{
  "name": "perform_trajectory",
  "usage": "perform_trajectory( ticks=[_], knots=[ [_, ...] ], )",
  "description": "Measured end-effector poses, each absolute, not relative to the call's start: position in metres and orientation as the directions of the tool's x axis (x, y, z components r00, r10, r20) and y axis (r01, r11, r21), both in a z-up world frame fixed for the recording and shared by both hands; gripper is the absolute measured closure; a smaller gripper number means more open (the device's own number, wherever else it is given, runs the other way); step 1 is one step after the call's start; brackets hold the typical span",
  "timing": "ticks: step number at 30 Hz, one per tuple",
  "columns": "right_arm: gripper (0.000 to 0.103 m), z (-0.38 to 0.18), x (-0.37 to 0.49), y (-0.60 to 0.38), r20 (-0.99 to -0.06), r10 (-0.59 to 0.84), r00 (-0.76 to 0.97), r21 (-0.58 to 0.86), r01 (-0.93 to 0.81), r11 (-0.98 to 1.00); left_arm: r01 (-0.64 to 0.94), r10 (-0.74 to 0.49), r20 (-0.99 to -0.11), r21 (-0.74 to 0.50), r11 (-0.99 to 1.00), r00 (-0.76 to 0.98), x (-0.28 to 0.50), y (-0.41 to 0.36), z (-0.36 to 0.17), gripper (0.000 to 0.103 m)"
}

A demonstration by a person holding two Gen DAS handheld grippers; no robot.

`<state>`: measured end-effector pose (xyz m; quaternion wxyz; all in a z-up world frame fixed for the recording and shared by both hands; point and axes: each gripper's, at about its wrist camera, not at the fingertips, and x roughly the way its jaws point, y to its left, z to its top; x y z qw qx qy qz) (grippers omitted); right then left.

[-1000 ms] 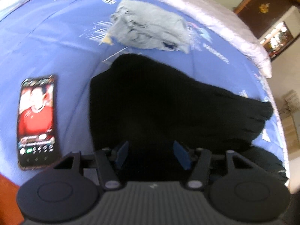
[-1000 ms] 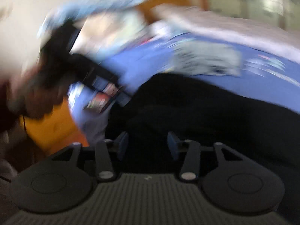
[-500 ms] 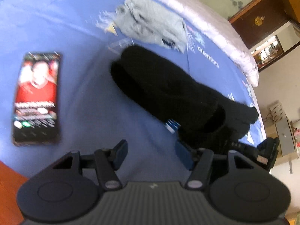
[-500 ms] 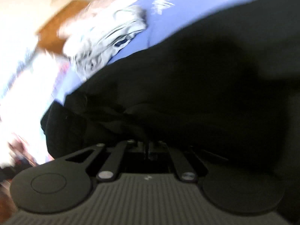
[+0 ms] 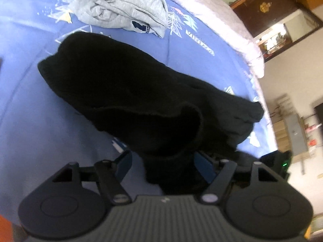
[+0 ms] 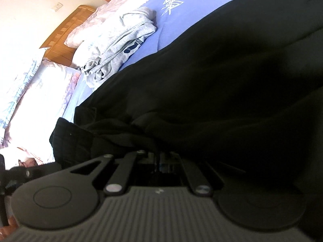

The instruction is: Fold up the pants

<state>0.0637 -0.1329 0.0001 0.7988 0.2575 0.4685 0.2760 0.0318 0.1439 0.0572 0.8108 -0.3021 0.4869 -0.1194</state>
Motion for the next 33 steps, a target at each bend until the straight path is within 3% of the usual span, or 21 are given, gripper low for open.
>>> perform_trajectory(
  ticks=[4,8,13,20,25,27,28,33],
  knots=[
    [0.100,-0.004,0.065,-0.142,-0.591,0.698,0.404,0.689,-0.197,0.697,-0.183,-0.491,-0.698,-0.654,0.734,0.522,0.025,0.163,0.048,0.033],
    [0.100,-0.007,0.061,-0.154,-0.579,0.707,0.407,0.701,-0.195,0.686,-0.297,-0.516,-0.682,-0.710,0.639,0.519,0.024,0.182,0.024,0.040],
    [0.100,-0.007,0.061,-0.159,-0.578,0.707,0.407,0.704,-0.189,0.684,-0.293,-0.541,-0.679,-0.717,0.632,0.496,0.039,0.166,0.012,0.070],
    [0.099,0.003,0.053,-0.152,-0.610,0.681,0.404,0.664,-0.208,0.718,-0.292,-0.525,-0.681,-0.712,0.639,0.511,0.017,0.178,0.030,0.093],
    [0.088,0.039,0.009,-0.111,-0.606,0.724,0.329,0.540,-0.498,0.679,-0.291,-0.455,-0.670,-0.699,0.653,0.586,-0.046,0.223,0.074,0.094],
    [0.069,0.054,-0.018,-0.094,-0.595,0.747,0.297,0.473,-0.621,0.625,-0.290,-0.428,-0.676,-0.682,0.671,0.601,-0.075,0.239,0.087,0.094],
    [0.052,0.059,-0.029,-0.088,-0.585,0.752,0.302,0.440,-0.660,0.608,-0.300,-0.422,-0.682,-0.678,0.671,0.598,-0.088,0.246,0.088,0.094],
    [0.050,0.072,-0.054,-0.062,-0.540,0.795,0.278,0.398,-0.748,0.532,-0.437,-0.404,-0.755,-0.639,0.633,0.517,-0.121,0.257,0.042,0.094]
  ],
)
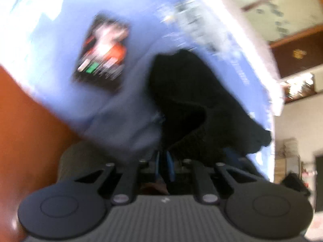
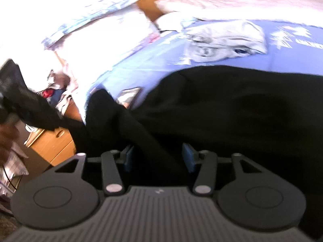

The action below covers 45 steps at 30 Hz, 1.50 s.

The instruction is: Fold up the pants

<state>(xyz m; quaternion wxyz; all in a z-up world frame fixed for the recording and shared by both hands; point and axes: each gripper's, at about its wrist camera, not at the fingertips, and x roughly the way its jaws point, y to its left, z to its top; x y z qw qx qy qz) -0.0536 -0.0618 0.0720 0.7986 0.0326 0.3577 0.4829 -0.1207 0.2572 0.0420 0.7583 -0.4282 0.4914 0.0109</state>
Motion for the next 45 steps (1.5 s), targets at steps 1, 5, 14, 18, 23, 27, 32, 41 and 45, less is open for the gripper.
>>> perform_trajectory(
  ticks=[1,5,14,18,23,27,32,41,45],
  knots=[
    [0.050,0.073,-0.054,-0.057,-0.529,0.804,0.271,0.407,-0.751,0.520,-0.464,-0.417,-0.756,-0.644,0.608,0.504,-0.124,0.262,0.030,0.094],
    [0.052,0.046,-0.046,-0.027,-0.611,0.779,0.140,0.478,-0.719,0.505,-0.506,-0.431,-0.766,-0.640,0.579,0.476,-0.122,0.261,0.003,0.094],
    [0.055,0.100,-0.003,0.001,-0.644,0.709,0.288,0.317,-0.743,0.590,-0.456,-0.428,-0.769,-0.631,0.627,0.475,-0.120,0.253,-0.003,0.094],
    [0.052,0.112,0.034,0.055,-0.673,0.647,0.358,0.217,-0.741,0.635,-0.442,-0.445,-0.749,-0.655,0.613,0.492,-0.123,0.256,-0.004,0.094],
    [0.065,0.054,0.059,0.120,-0.803,0.475,0.359,0.047,-0.757,0.652,-0.415,-0.454,-0.738,-0.663,0.622,0.499,-0.125,0.257,-0.002,0.094],
    [0.098,0.062,0.066,0.109,-0.757,0.518,0.398,0.080,-0.731,0.678,-0.405,-0.465,-0.733,-0.669,0.623,0.496,-0.126,0.259,-0.003,0.094],
    [0.098,0.143,0.090,0.052,-0.453,0.739,0.498,0.368,-0.651,0.664,-0.424,-0.473,-0.725,-0.681,0.597,0.500,-0.121,0.262,-0.010,0.094],
    [0.095,0.073,0.119,0.031,-0.694,0.426,0.580,0.219,-0.394,0.893,-0.445,-0.447,-0.771,-0.630,0.636,0.454,-0.118,0.255,-0.017,0.093],
    [0.086,0.102,0.080,0.050,-0.638,0.546,0.544,0.212,-0.557,0.803,-0.432,-0.445,-0.783,-0.615,0.659,0.435,-0.115,0.249,-0.019,0.093]
  ],
)
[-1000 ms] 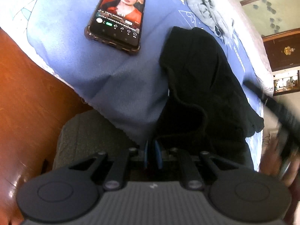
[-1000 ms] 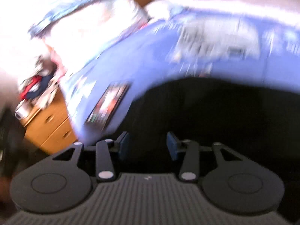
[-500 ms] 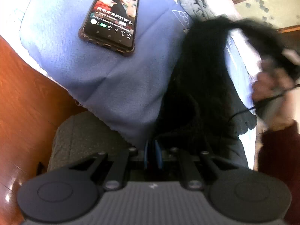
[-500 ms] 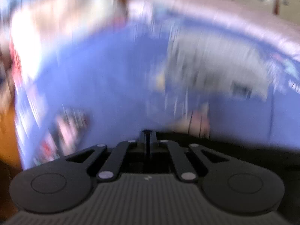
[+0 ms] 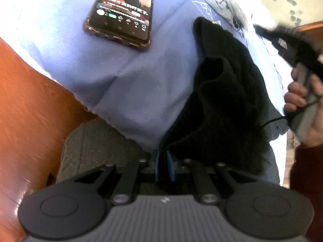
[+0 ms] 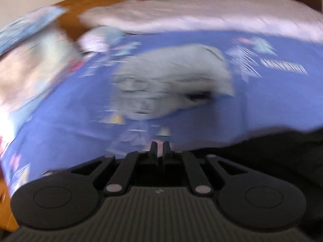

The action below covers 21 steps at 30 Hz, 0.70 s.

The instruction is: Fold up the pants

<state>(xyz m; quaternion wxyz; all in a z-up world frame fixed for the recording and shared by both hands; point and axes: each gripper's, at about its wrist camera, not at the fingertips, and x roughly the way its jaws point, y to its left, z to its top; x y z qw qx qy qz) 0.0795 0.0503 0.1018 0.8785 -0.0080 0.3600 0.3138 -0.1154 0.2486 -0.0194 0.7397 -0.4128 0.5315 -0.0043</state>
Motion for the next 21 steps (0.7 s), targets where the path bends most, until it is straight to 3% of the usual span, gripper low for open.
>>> perform_trajectory(
  ticks=[1,2,4,5,7,9,10,11,12,13,17,19,21],
  knots=[
    [0.071,0.108,0.067,0.060,-0.628,0.580,0.519,0.186,-0.623,0.760,-0.433,-0.445,-0.783,-0.614,0.660,0.434,-0.115,0.248,-0.019,0.093],
    [0.049,0.113,0.052,0.066,-0.625,0.606,0.492,0.166,-0.675,0.719,-0.433,-0.445,-0.783,-0.615,0.659,0.435,-0.115,0.248,-0.019,0.093],
    [0.030,0.107,0.026,0.089,-0.653,0.635,0.413,0.110,-0.777,0.619,-0.434,-0.447,-0.780,-0.619,0.654,0.438,-0.115,0.247,-0.019,0.093],
    [0.028,0.100,0.020,0.100,-0.673,0.624,0.396,0.072,-0.805,0.589,-0.435,-0.448,-0.779,-0.621,0.652,0.438,-0.115,0.248,-0.019,0.093],
    [0.028,0.074,0.012,0.118,-0.727,0.550,0.412,-0.053,-0.832,0.552,-0.432,-0.447,-0.780,-0.619,0.656,0.439,-0.115,0.248,-0.018,0.093],
    [0.042,0.038,0.017,0.126,-0.780,0.430,0.455,-0.175,-0.818,0.548,-0.424,-0.442,-0.781,-0.616,0.664,0.442,-0.116,0.245,-0.016,0.093],
    [0.047,0.028,0.026,0.119,-0.780,0.427,0.458,-0.161,-0.806,0.569,-0.420,-0.439,-0.779,-0.616,0.666,0.447,-0.116,0.244,-0.014,0.093],
    [0.054,0.032,0.035,0.109,-0.769,0.464,0.440,-0.083,-0.788,0.610,-0.417,-0.436,-0.778,-0.616,0.668,0.452,-0.116,0.244,-0.012,0.093],
    [0.072,0.037,0.051,0.099,-0.775,0.465,0.428,-0.002,-0.738,0.675,-0.415,-0.432,-0.777,-0.616,0.670,0.457,-0.116,0.243,-0.010,0.093],
    [0.077,0.045,0.065,0.092,-0.771,0.497,0.399,0.093,-0.701,0.707,-0.413,-0.432,-0.774,-0.619,0.668,0.463,-0.116,0.244,-0.009,0.093],
    [0.078,0.098,0.087,0.061,-0.563,0.761,0.323,0.447,-0.655,0.609,-0.382,-0.424,-0.732,-0.656,0.651,0.533,-0.117,0.250,0.003,0.093],
    [0.077,0.116,0.083,0.060,-0.469,0.826,0.312,0.475,-0.699,0.534,-0.362,-0.399,-0.721,-0.653,0.665,0.566,-0.118,0.252,0.013,0.093],
    [0.076,0.108,0.086,0.068,-0.480,0.818,0.316,0.460,-0.704,0.541,-0.374,-0.367,-0.740,-0.625,0.685,0.564,-0.118,0.254,0.015,0.093]
  ],
)
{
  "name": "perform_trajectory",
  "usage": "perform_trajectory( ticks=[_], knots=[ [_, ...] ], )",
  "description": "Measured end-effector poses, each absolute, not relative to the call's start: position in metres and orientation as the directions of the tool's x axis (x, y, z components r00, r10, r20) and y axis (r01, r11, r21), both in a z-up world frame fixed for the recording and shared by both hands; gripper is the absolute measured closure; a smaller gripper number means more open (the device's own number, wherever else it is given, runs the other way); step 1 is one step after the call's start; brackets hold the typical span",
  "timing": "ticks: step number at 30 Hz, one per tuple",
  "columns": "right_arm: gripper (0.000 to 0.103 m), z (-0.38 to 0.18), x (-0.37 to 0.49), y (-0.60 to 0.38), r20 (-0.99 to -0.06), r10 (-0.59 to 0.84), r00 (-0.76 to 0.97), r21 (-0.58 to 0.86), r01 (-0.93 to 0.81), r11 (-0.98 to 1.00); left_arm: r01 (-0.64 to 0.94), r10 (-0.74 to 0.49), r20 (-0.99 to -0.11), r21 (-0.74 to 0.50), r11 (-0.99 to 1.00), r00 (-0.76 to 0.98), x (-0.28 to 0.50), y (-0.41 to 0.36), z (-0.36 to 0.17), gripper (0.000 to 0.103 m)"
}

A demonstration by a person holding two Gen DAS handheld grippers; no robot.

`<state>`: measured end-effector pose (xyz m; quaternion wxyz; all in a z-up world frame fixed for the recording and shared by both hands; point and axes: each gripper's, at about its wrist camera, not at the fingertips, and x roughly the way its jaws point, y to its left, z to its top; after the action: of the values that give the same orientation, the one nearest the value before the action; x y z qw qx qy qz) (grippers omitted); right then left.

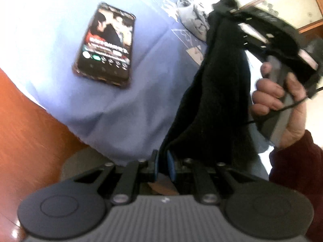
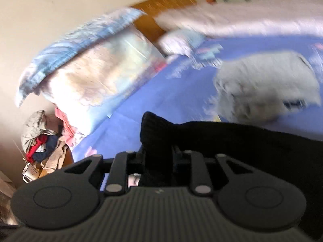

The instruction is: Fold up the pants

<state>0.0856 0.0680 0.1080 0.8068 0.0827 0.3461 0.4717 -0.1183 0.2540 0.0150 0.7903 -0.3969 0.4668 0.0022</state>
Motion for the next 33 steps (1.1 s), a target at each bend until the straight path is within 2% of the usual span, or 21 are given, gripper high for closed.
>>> perform_trajectory(
  ticks=[2,3,4,5,6,8,12,14,15,16,21,28,30,33],
  knots=[
    [0.072,0.083,0.090,0.080,-0.560,0.769,0.309,0.447,-0.668,0.595,-0.413,-0.359,-0.771,-0.600,0.685,0.526,-0.118,0.257,0.005,0.093],
    [0.070,0.061,0.097,0.088,-0.630,0.718,0.295,0.431,-0.636,0.640,-0.450,-0.345,-0.800,-0.572,0.686,0.491,-0.117,0.259,-0.002,0.101],
    [0.066,0.041,0.102,0.095,-0.688,0.667,0.287,0.406,-0.610,0.681,-0.486,-0.306,-0.834,-0.523,0.700,0.458,-0.118,0.262,-0.007,0.101],
    [0.062,0.031,0.098,0.098,-0.707,0.645,0.290,0.389,-0.603,0.697,-0.518,-0.267,-0.860,-0.482,0.707,0.436,-0.119,0.266,-0.012,0.101],
    [0.058,0.030,0.092,0.096,-0.669,0.671,0.319,0.387,-0.622,0.681,-0.550,-0.262,-0.867,-0.476,0.687,0.424,-0.122,0.273,-0.017,0.101],
    [0.048,0.039,0.087,0.099,-0.675,0.668,0.314,0.370,-0.639,0.674,-0.582,-0.297,-0.850,-0.518,0.627,0.436,-0.126,0.286,-0.021,0.101],
    [0.046,0.081,0.085,0.070,-0.580,0.736,0.349,0.370,-0.692,0.620,-0.515,-0.306,-0.795,-0.582,0.630,0.524,-0.126,0.290,-0.002,0.100],
    [0.044,0.101,0.082,0.040,-0.534,0.753,0.386,0.362,-0.700,0.615,-0.473,-0.297,-0.773,-0.593,0.652,0.560,-0.124,0.281,0.011,0.088],
    [0.044,0.109,0.079,0.019,-0.512,0.756,0.408,0.362,-0.696,0.620,-0.454,-0.292,-0.769,-0.590,0.667,0.569,-0.123,0.278,0.014,0.070],
    [0.044,0.113,0.073,-0.001,-0.499,0.756,0.424,0.363,-0.690,0.626,-0.445,-0.287,-0.770,-0.583,0.680,0.569,-0.121,0.277,0.016,0.056],
    [0.045,0.102,0.064,-0.092,-0.505,0.650,0.568,0.321,-0.575,0.752,-0.396,-0.288,-0.803,-0.527,0.752,0.522,-0.106,0.253,0.017,0.055],
    [0.051,0.078,0.073,-0.224,-0.573,0.391,0.721,0.361,-0.206,0.910,-0.315,-0.234,-0.796,-0.465,0.827,0.559,-0.076,0.240,0.046,0.056],
    [0.051,0.082,0.086,-0.245,-0.581,0.335,0.741,0.343,-0.150,0.927,-0.286,-0.191,-0.783,-0.425,0.859,0.592,-0.053,0.243,0.062,0.051],
    [0.050,0.088,0.110,-0.249,-0.602,0.311,0.735,0.320,-0.135,0.938,-0.264,-0.086,-0.783,-0.308,0.914,0.617,-0.005,0.244,0.074,0.036]
  ],
)
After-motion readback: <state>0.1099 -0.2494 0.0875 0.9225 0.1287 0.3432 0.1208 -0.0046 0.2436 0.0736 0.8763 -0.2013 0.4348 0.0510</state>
